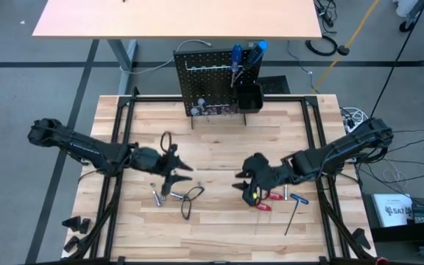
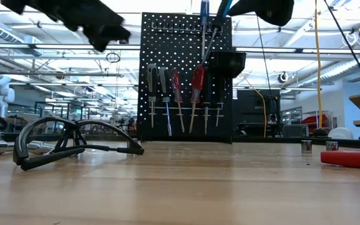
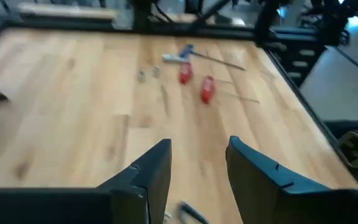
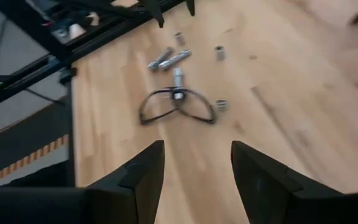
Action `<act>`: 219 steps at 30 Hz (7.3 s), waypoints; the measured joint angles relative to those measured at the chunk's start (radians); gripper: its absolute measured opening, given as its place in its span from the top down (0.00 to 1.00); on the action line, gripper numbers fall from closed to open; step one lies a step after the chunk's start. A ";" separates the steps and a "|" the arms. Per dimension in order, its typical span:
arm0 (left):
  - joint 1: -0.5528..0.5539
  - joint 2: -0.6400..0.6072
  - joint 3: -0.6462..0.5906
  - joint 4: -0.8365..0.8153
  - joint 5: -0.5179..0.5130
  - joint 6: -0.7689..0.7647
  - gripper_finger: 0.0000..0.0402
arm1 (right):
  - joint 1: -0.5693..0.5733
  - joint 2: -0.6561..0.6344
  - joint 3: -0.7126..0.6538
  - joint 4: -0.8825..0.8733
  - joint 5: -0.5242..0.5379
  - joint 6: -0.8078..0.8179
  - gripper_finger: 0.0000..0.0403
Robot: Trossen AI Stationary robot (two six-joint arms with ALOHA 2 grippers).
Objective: Hang tools onto peg board
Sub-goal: Hang the right allen wrench on the peg board, then hang the allen wrench on the peg board
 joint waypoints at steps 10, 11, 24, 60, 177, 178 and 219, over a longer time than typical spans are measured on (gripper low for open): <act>-0.223 0.049 0.019 -0.101 -0.127 -0.196 0.62 | 0.087 0.166 0.000 -0.017 -0.035 0.163 0.56; -0.237 0.067 0.019 -0.078 -0.135 -0.198 0.62 | 0.095 0.176 0.000 -0.060 -0.039 0.258 0.56; -0.266 0.307 0.019 0.350 -0.193 -0.036 0.62 | 0.287 0.205 0.002 -0.568 -0.247 1.038 0.56; -0.294 0.357 0.019 0.515 -0.193 -0.014 0.62 | 0.302 0.468 -0.076 -0.482 -0.135 1.328 0.98; 0.218 -0.210 -0.260 0.299 0.119 0.363 0.62 | -0.597 0.394 0.215 1.034 0.704 -0.802 1.00; 0.218 -0.210 -0.260 0.299 0.119 0.363 0.62 | -0.597 0.394 0.215 1.033 0.705 -0.813 1.00; 0.218 -0.210 -0.260 0.254 0.137 0.383 0.62 | -0.448 0.370 0.214 1.016 0.943 -1.113 0.34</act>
